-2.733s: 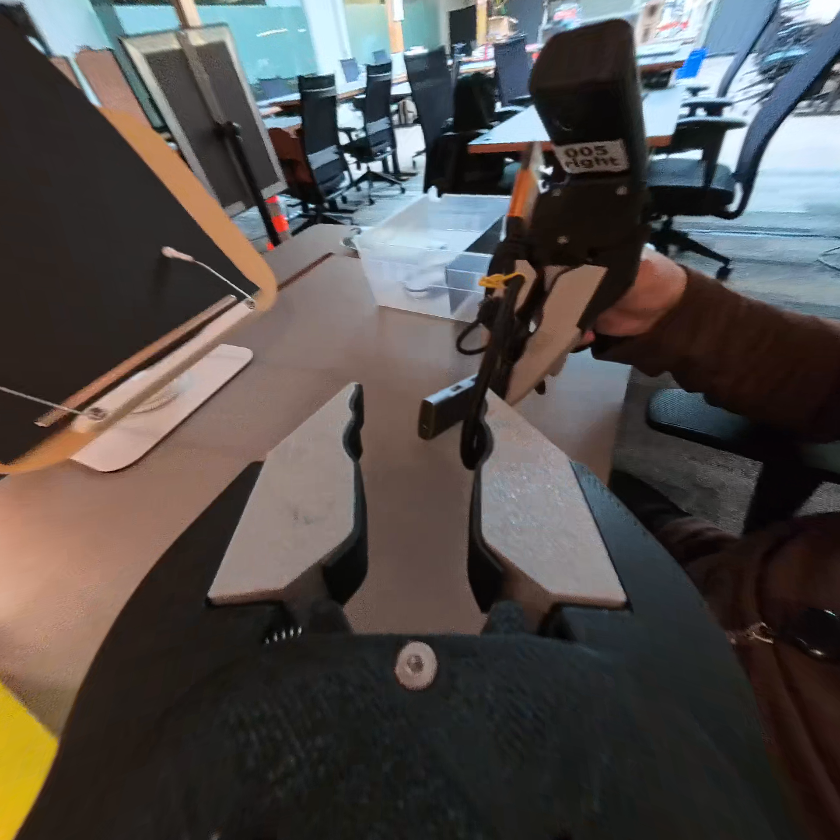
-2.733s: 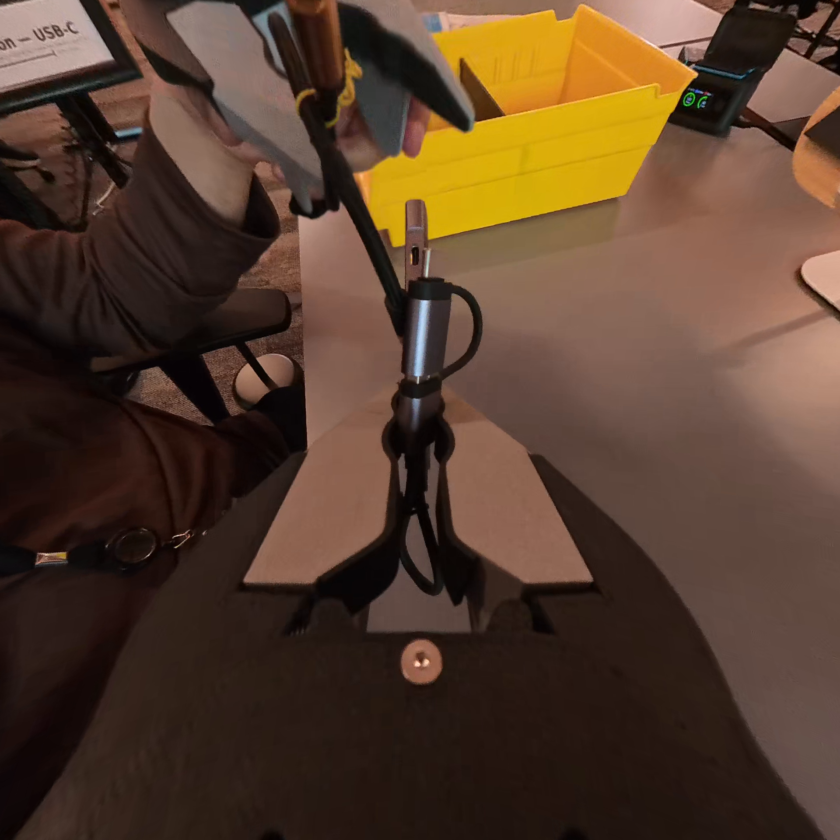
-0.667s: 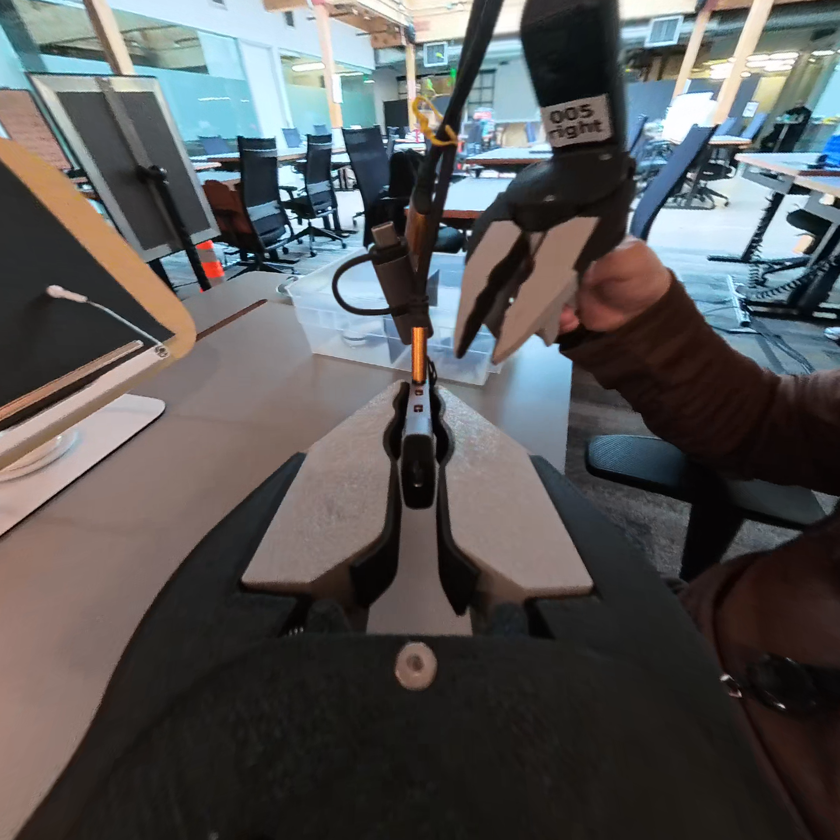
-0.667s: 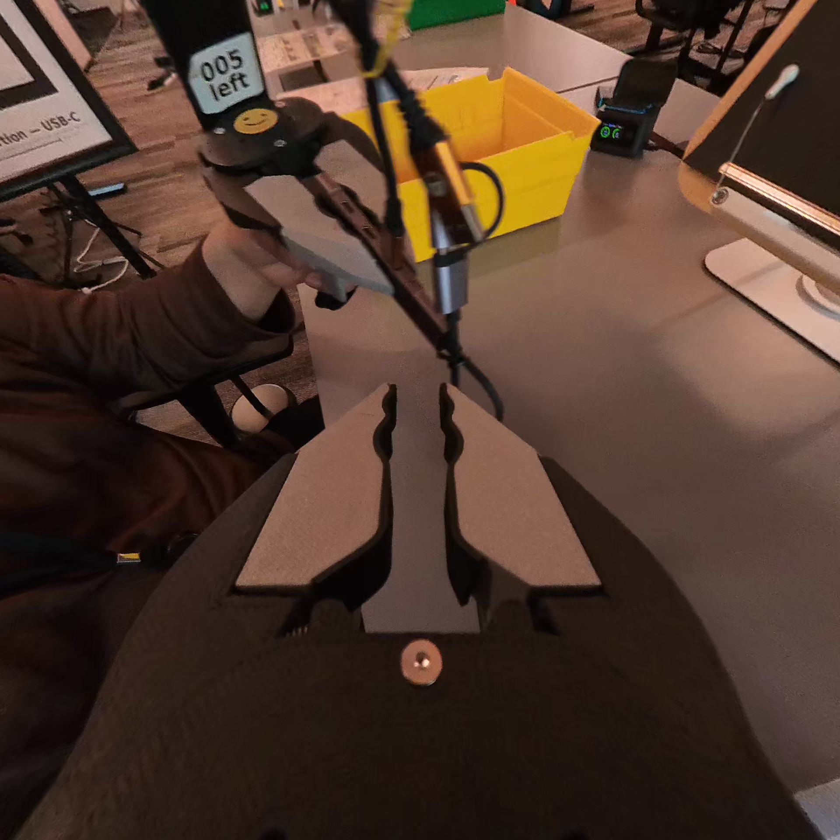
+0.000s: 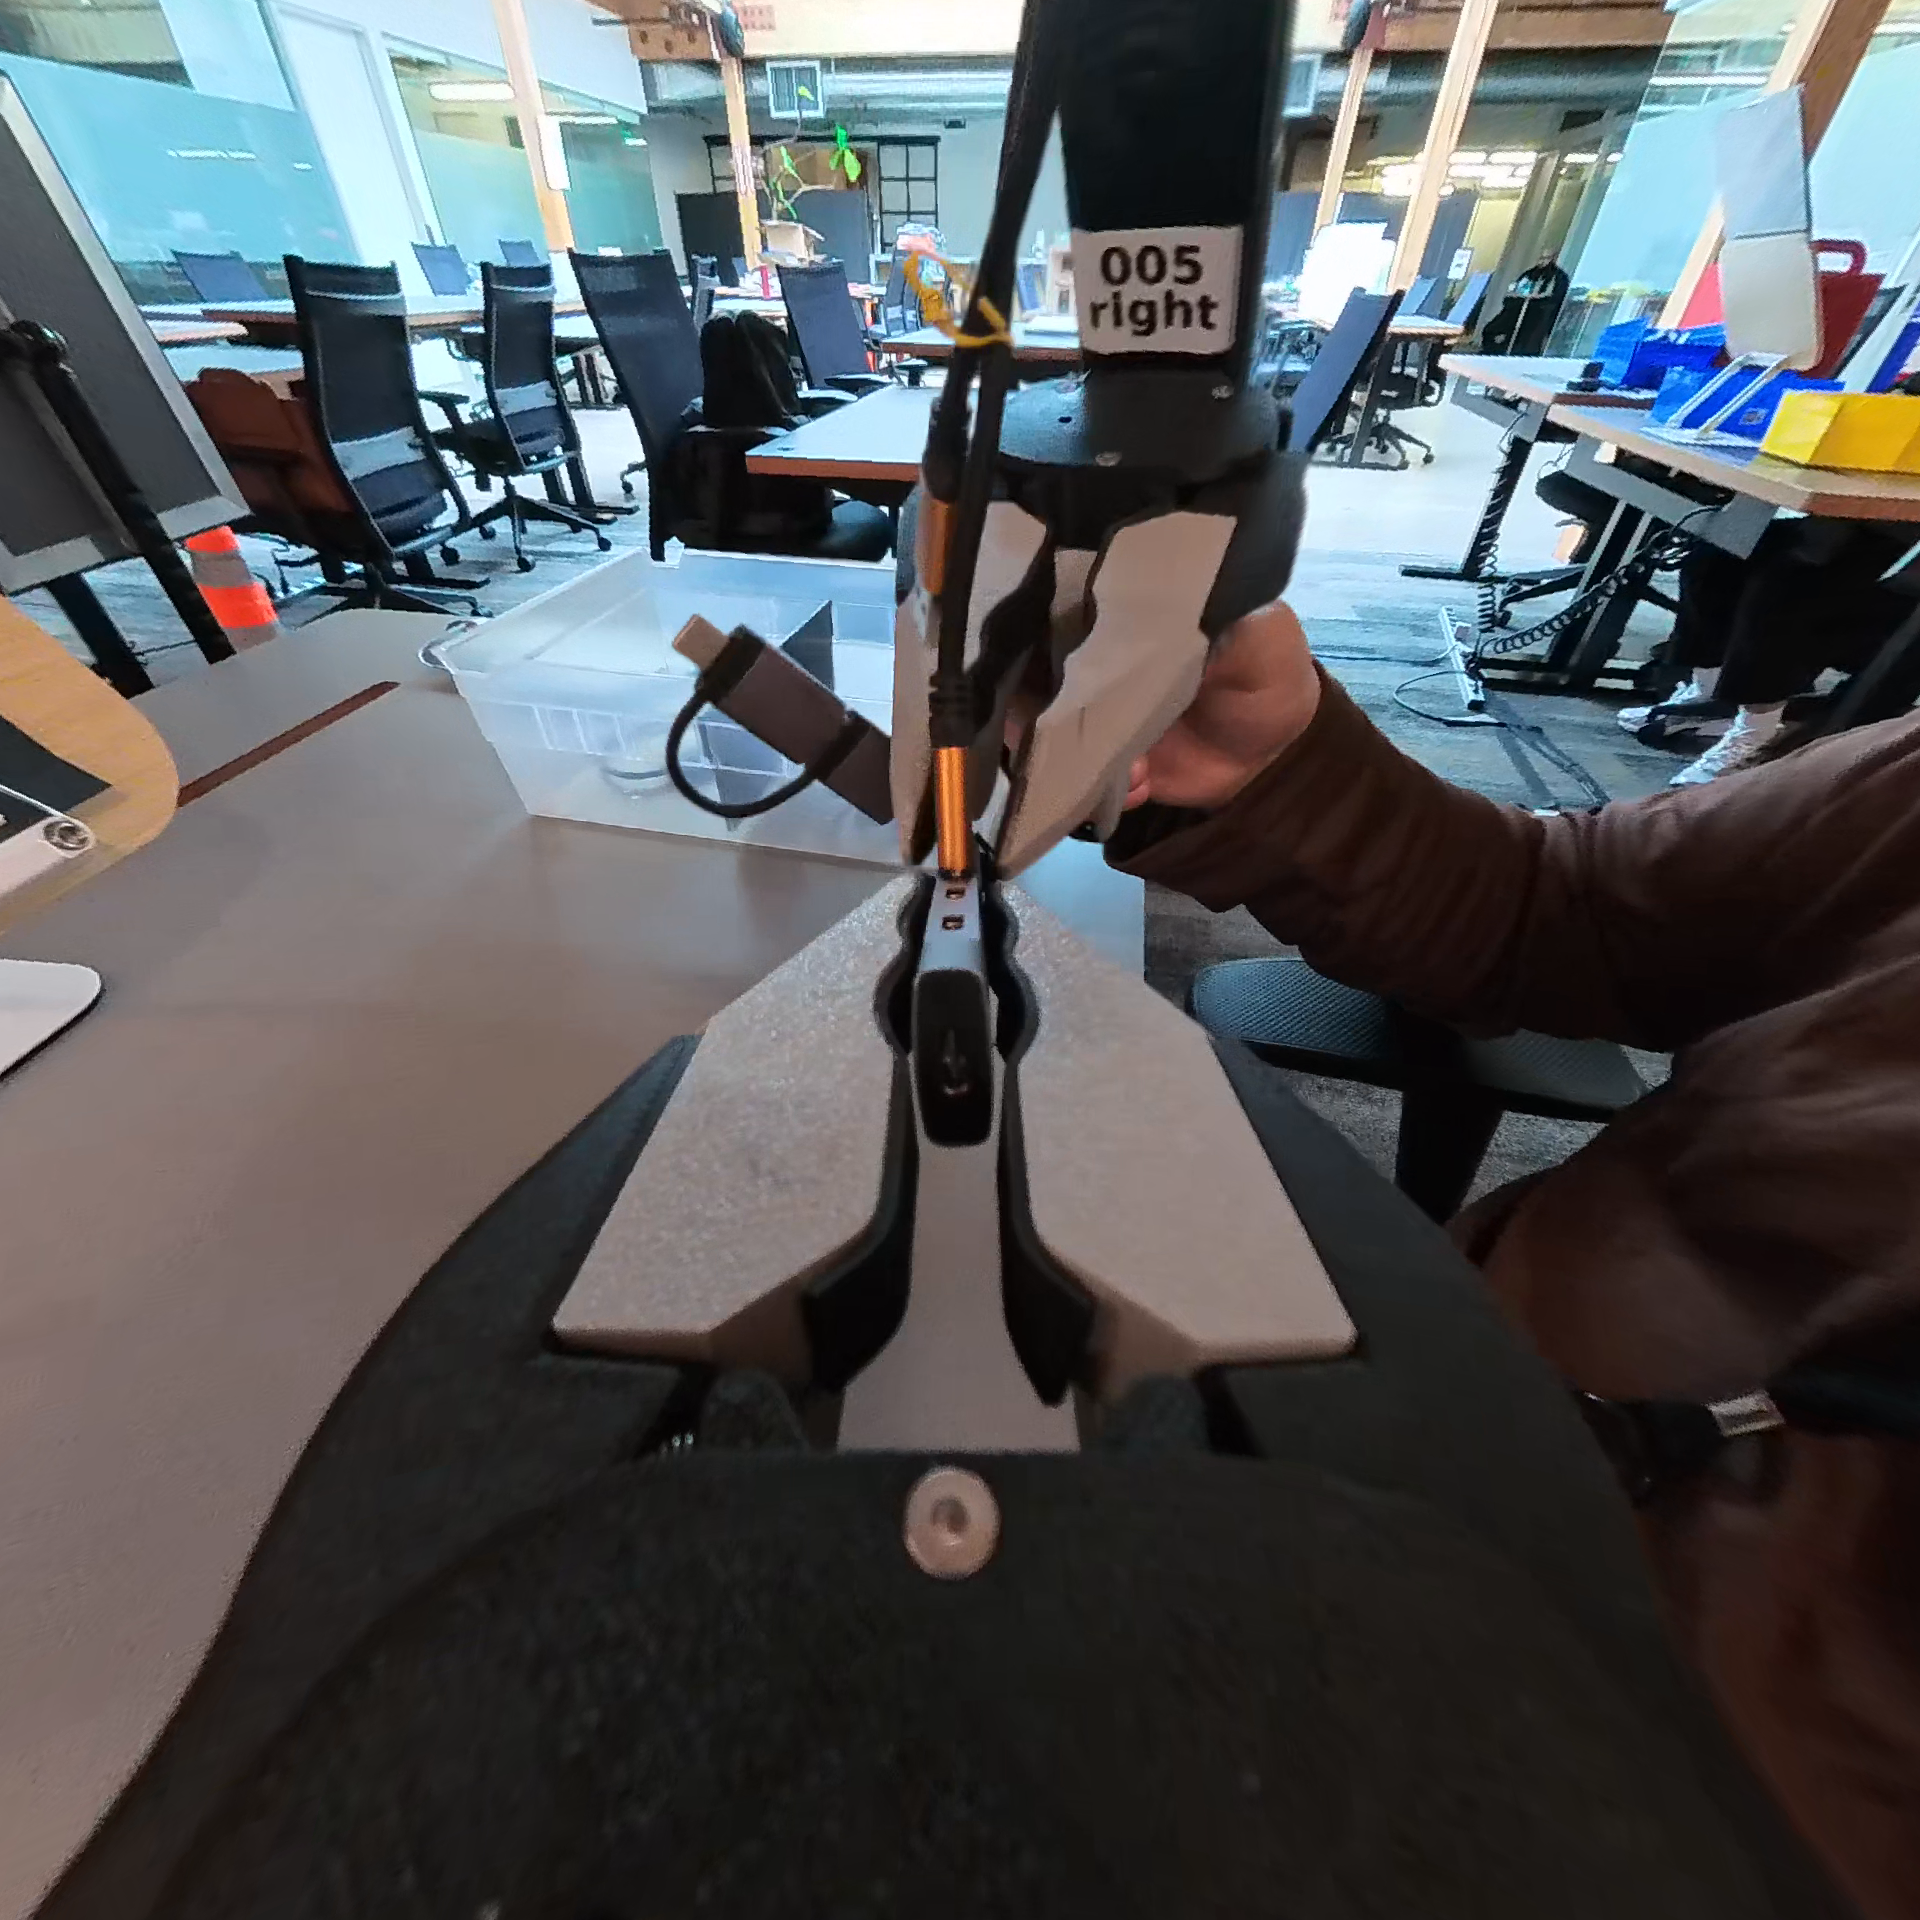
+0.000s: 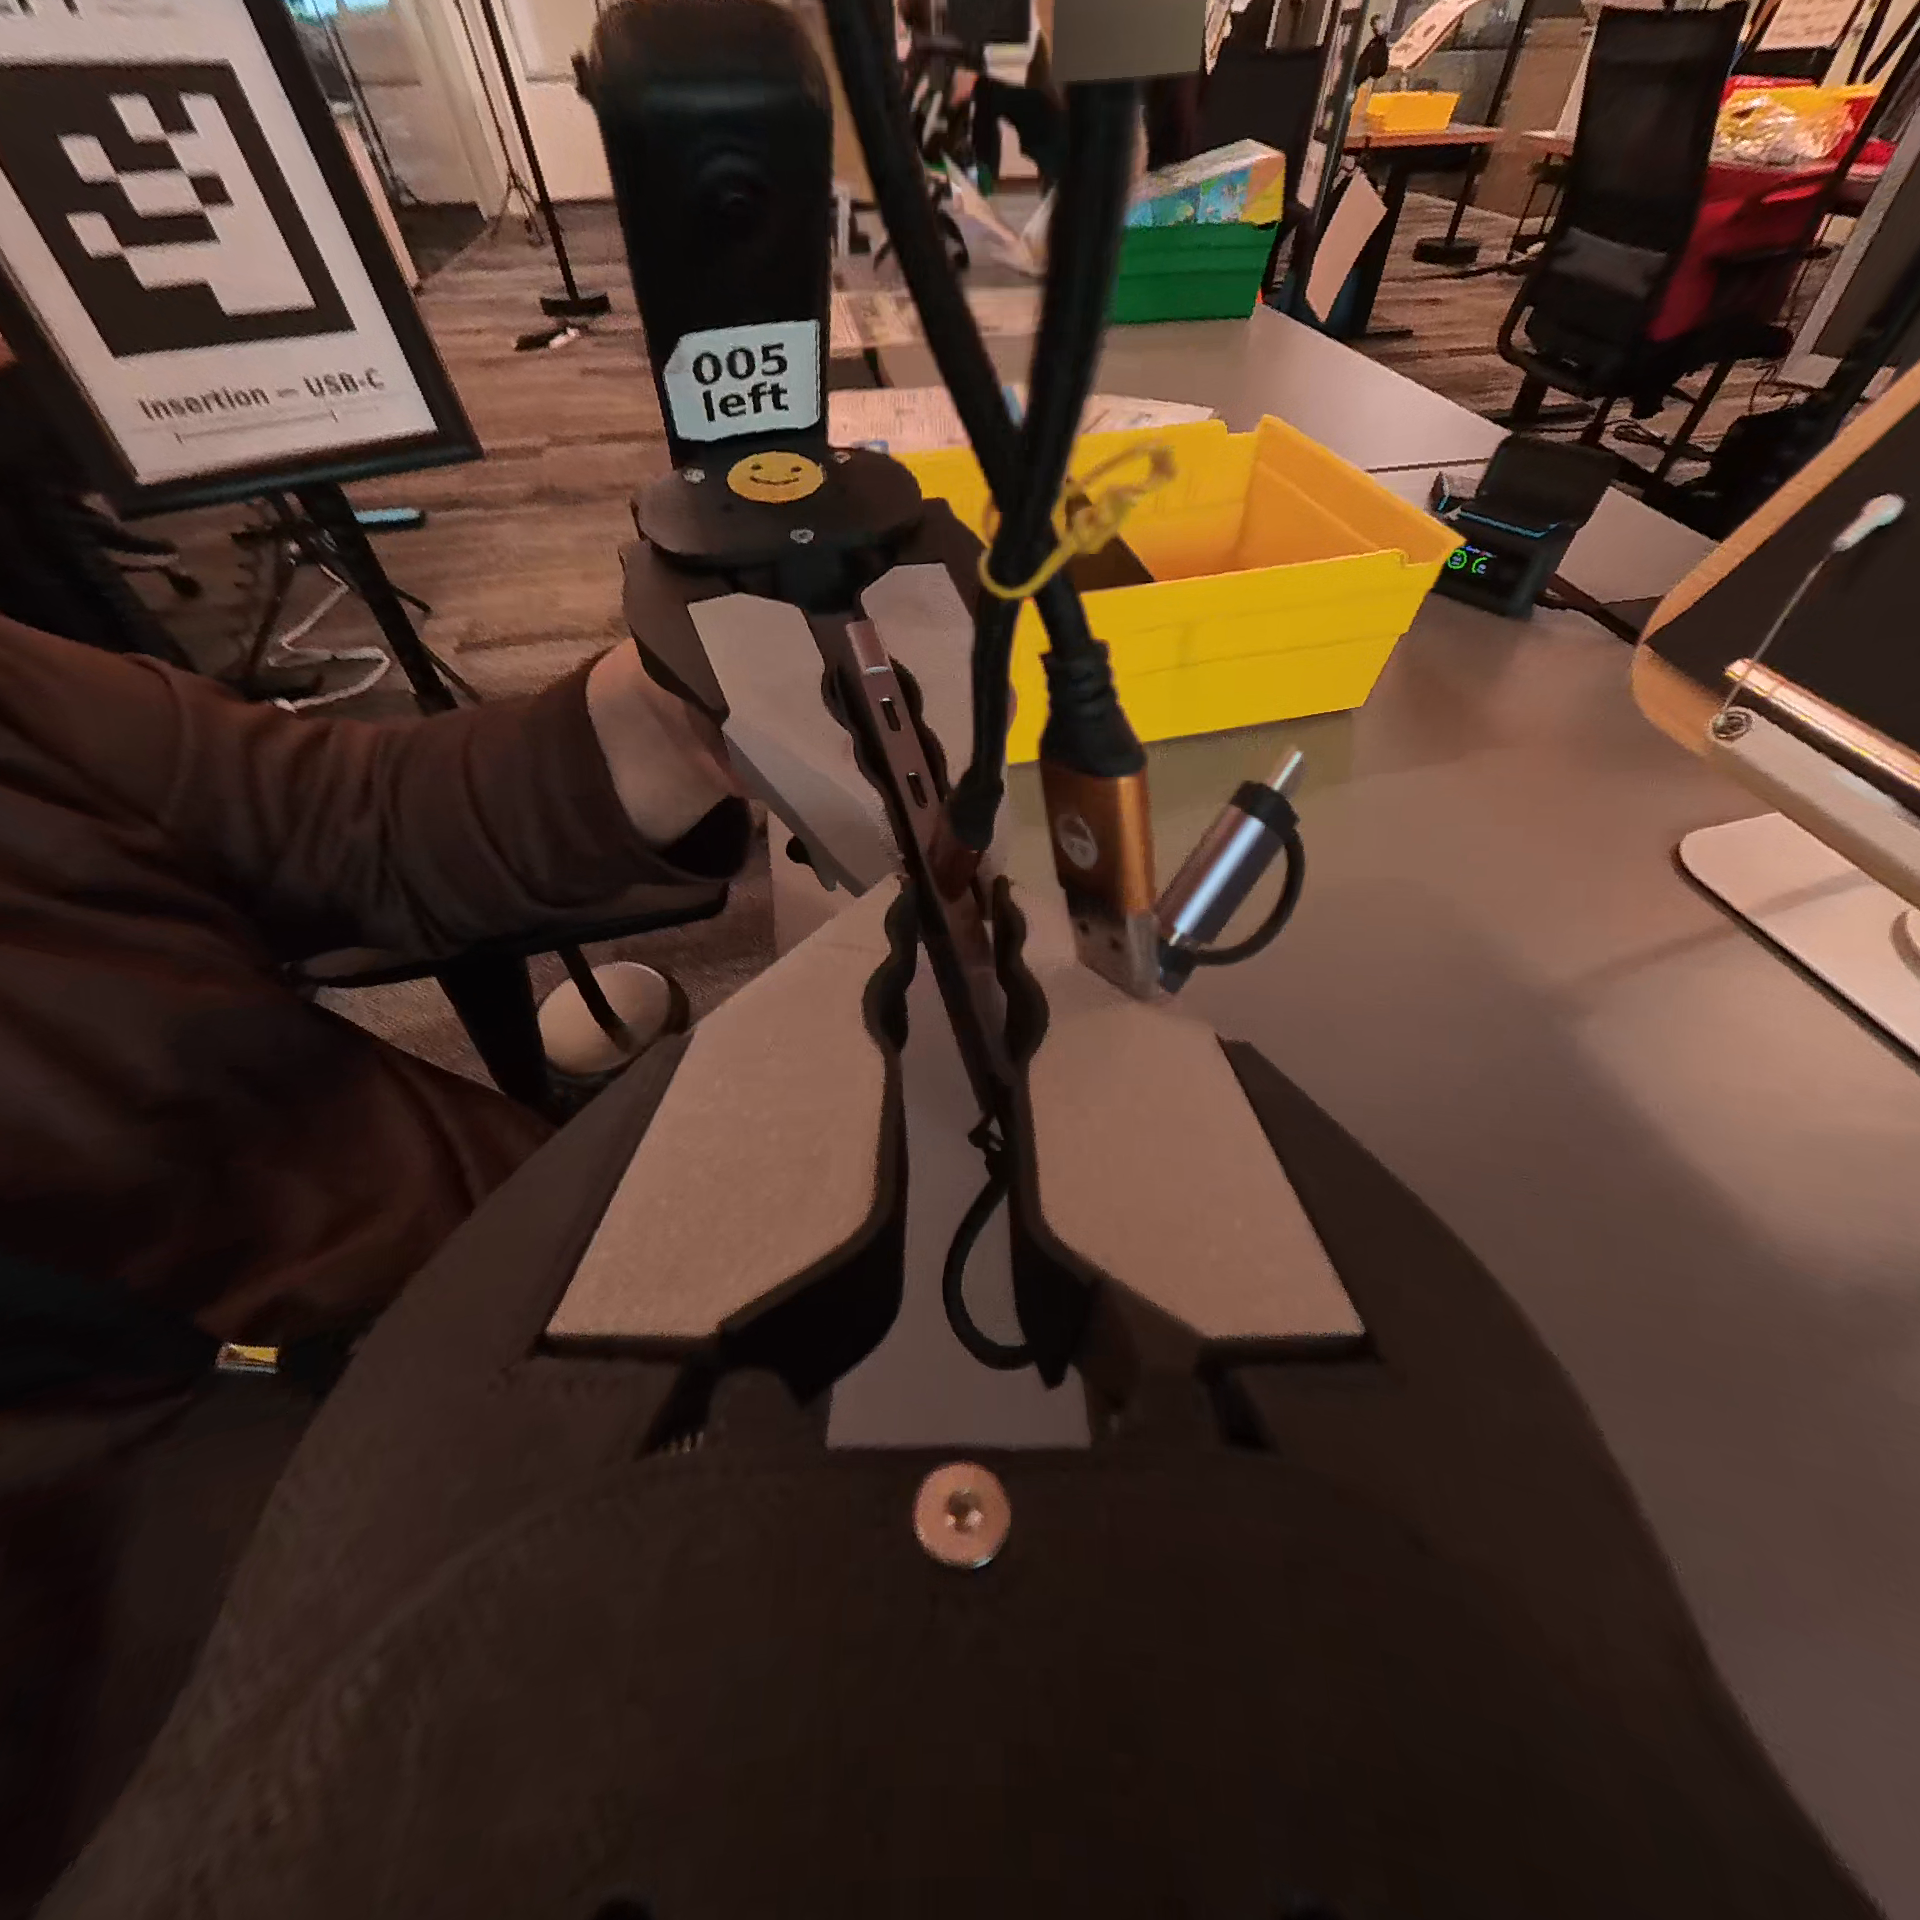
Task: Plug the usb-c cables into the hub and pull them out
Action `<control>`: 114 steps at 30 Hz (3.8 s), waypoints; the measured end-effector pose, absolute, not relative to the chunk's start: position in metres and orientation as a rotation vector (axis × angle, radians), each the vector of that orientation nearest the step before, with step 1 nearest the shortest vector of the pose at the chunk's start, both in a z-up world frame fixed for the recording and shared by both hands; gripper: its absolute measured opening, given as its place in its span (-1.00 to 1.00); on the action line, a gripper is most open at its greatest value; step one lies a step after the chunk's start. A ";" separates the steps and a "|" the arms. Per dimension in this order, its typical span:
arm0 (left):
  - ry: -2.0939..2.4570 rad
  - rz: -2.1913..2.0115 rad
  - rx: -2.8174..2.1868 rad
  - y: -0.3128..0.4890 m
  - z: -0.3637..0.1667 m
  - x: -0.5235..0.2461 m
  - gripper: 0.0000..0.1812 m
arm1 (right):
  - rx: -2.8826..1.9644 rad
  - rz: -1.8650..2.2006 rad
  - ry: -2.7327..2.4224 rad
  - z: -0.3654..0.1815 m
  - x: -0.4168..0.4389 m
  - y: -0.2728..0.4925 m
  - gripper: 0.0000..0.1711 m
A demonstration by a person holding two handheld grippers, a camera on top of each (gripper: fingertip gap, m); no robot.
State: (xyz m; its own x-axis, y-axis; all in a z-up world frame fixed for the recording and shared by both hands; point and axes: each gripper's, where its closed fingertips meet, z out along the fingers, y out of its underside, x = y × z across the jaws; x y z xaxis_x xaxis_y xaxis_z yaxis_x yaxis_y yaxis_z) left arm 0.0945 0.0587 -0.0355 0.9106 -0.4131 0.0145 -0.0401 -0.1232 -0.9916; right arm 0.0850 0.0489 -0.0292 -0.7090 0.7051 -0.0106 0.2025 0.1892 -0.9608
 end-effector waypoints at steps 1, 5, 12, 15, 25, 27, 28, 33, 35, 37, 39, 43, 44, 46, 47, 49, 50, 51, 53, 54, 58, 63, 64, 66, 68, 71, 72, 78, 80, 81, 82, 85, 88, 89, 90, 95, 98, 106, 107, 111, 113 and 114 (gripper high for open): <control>0.355 -0.329 -1.680 0.059 -0.037 0.096 -0.92 | -0.839 1.521 -2.032 -0.030 0.084 0.049 -0.91; 0.353 -0.344 -1.675 0.059 -0.037 0.097 -0.92 | -0.805 1.547 -2.027 -0.029 0.086 0.047 -0.94; 0.303 -0.333 -1.625 0.064 -0.031 0.092 -0.92 | -0.814 1.652 -1.954 -0.022 0.082 0.049 -0.96; 0.210 -0.338 -1.597 0.068 -0.027 0.085 -0.92 | -0.872 1.716 -1.868 -0.019 0.075 0.054 -0.96; 0.194 -0.314 -1.486 0.061 0.001 0.093 -0.92 | -0.868 2.018 -1.589 0.010 0.084 0.049 -0.97; 0.193 -0.308 -1.469 0.058 0.006 0.095 -0.92 | -0.877 2.088 -1.547 0.015 0.087 0.047 -0.97; 0.193 -0.305 -1.463 0.057 0.008 0.096 -0.92 | -0.882 2.122 -1.530 0.017 0.088 0.046 -0.97; 0.193 -0.270 -1.448 0.056 0.012 0.097 -0.92 | -0.924 2.286 -1.451 0.022 0.090 0.045 -0.99; 0.195 -0.262 -1.449 0.055 0.013 0.097 -0.92 | -0.935 2.348 -1.428 0.023 0.091 0.046 -0.99; 0.194 -0.260 -1.447 0.055 0.014 0.097 -0.91 | -0.943 2.403 -1.405 0.024 0.091 0.046 -0.99; 0.194 -0.253 -1.452 0.055 0.014 0.097 -0.90 | -0.947 2.437 -1.390 0.023 0.090 0.046 -0.99; 0.186 -0.244 -1.462 0.054 0.012 0.093 -0.92 | -0.888 2.336 -1.434 0.022 0.087 0.045 -0.98; 0.187 -0.247 -1.472 0.054 0.010 0.092 -0.92 | -0.851 2.229 -1.492 0.021 0.086 0.044 -0.97; 0.191 -0.273 -1.473 0.053 0.010 0.093 -0.92 | -0.780 2.041 -1.581 0.019 0.087 0.043 -0.96; 0.198 -0.271 -1.476 0.054 0.009 0.095 -0.92 | -0.757 1.977 -1.611 0.019 0.088 0.043 -0.96; 0.220 -0.266 -1.488 0.055 0.008 0.099 -0.92 | -0.704 1.889 -1.654 0.018 0.092 0.044 -0.96; 0.231 -0.269 -1.498 0.055 0.007 0.102 -0.92 | -0.669 1.847 -1.673 0.016 0.095 0.045 -0.96; 0.240 -0.286 -1.509 0.055 0.006 0.105 -0.91 | -0.631 1.807 -1.688 0.016 0.098 0.045 -0.94; 0.251 -0.329 -1.520 0.055 0.004 0.112 -0.91 | -0.590 1.764 -1.719 0.014 0.102 0.046 -0.92; 0.253 -0.340 -1.518 0.055 0.004 0.113 -0.91 | -0.584 1.765 -1.735 0.014 0.103 0.045 -0.93; 0.256 -0.351 -1.522 0.057 0.001 0.115 -0.91 | -0.593 1.826 -1.800 0.009 0.106 0.045 -0.95; 0.279 -0.455 -1.520 0.057 -0.003 0.121 -0.91 | -0.569 1.939 -1.870 0.005 0.112 0.045 -0.96; 0.283 -0.495 -1.517 0.056 -0.004 0.123 -0.91 | -0.560 1.972 -1.880 0.004 0.114 0.044 -0.97; 0.283 -0.548 -1.515 0.056 -0.006 0.124 -0.91 | -0.563 2.008 -1.885 0.002 0.113 0.044 -0.96; 0.262 -0.557 -1.505 0.057 -0.007 0.119 -0.92 | -0.577 1.987 -1.856 0.000 0.109 0.045 -0.97; 0.210 -0.605 -1.430 0.057 0.001 0.112 -0.92 | -0.639 2.054 -1.743 0.008 0.102 0.046 -0.97; 0.192 -0.609 -1.410 0.056 0.004 0.111 -0.92 | -0.653 2.078 -1.701 0.011 0.101 0.046 -0.99; 0.172 -0.610 -1.354 0.052 0.013 0.112 -0.92 | -0.681 2.263 -1.489 0.027 0.103 0.050 -0.96; 0.198 -0.633 -1.405 0.054 0.000 0.122 -0.91 | -0.690 2.505 -1.199 0.058 0.111 0.086 -0.96; 0.199 -0.632 -1.425 0.057 -0.006 0.126 -0.92 | -0.690 2.517 -1.169 0.064 0.112 0.100 -0.97; 0.201 -0.632 -1.441 0.061 -0.012 0.130 -0.91 | -0.696 2.451 -1.225 0.061 0.111 0.104 -0.97; 0.242 -0.574 -1.498 0.071 -0.021 0.136 -0.92 | -0.736 2.284 -1.372 0.046 0.108 0.094 -0.97; 0.267 -0.483 -1.516 0.073 -0.021 0.133 -0.92 | -0.767 2.150 -1.498 0.040 0.104 0.084 -0.97; 0.275 -0.470 -1.516 0.071 -0.020 0.132 -0.92 | -0.775 2.092 -1.538 0.038 0.104 0.084 -0.97; 0.279 -0.457 -1.513 0.069 -0.018 0.131 -0.92 | -0.792 2.026 -1.589 0.035 0.104 0.086 -0.97; 0.263 -0.437 -1.487 0.062 -0.009 0.116 -0.93 | -0.966 1.598 -1.656 0.027 0.112 0.151 -0.97; 0.233 -0.468 -1.466 0.060 -0.005 0.107 -0.93 | -1.143 1.325 -1.579 0.018 0.125 0.216 -0.97; 0.221 -0.467 -1.458 0.062 -0.003 0.101 -0.93 | -1.633 0.672 -1.575 -0.063 0.175 0.339 -0.97; 0.231 -0.463 -1.461 0.063 -0.004 0.102 -0.93 | -1.672 0.650 -1.579 -0.072 0.175 0.345 -0.97; 0.287 -0.411 -1.488 0.066 -0.010 0.111 -0.93 | -1.911 0.442 -1.627 -0.124 0.184 0.371 -0.97; 0.320 -0.383 -1.507 0.066 -0.013 0.116 -0.93 | -2.023 0.254 -1.646 -0.149 0.195 0.386 -0.71; 0.331 -0.370 -1.511 0.066 -0.013 0.117 -0.93 | -2.047 0.197 -1.637 -0.153 0.198 0.391 -0.64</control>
